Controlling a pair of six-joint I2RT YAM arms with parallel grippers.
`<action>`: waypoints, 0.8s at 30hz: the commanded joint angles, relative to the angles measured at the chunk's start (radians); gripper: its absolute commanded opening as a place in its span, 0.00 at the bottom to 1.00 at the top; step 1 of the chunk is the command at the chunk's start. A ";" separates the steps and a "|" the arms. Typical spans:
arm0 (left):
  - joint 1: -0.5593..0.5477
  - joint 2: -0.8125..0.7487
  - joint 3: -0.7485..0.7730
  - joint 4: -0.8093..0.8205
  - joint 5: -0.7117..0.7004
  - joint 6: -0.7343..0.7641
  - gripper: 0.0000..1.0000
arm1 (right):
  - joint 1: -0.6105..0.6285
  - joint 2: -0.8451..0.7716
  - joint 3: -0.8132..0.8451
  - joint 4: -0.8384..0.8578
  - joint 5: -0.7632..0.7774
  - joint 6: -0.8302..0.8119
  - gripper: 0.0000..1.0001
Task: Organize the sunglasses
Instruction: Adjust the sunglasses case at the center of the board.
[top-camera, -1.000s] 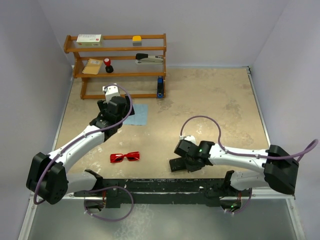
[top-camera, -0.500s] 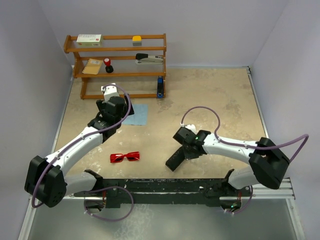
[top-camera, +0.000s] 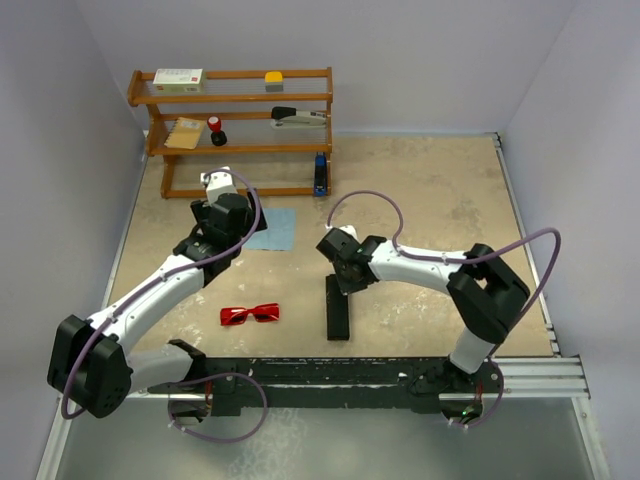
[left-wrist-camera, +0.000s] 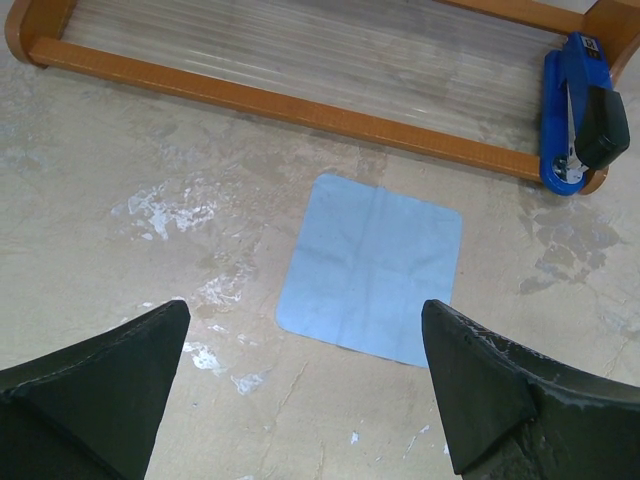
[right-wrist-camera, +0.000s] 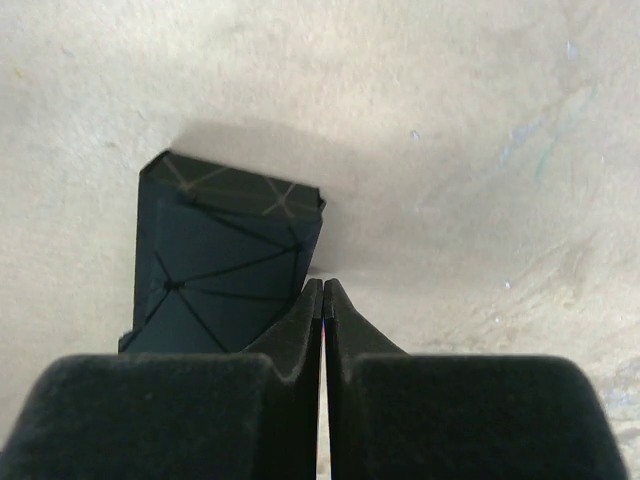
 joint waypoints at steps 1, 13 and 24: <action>0.007 -0.032 0.011 0.006 -0.027 0.014 0.96 | -0.015 0.029 0.082 0.000 -0.005 -0.058 0.00; 0.007 -0.021 0.026 -0.012 -0.053 -0.007 0.96 | 0.016 -0.044 0.193 -0.125 0.074 -0.040 0.38; 0.070 -0.007 0.070 -0.093 -0.051 -0.080 0.96 | 0.245 -0.049 0.275 -0.321 0.187 0.139 0.52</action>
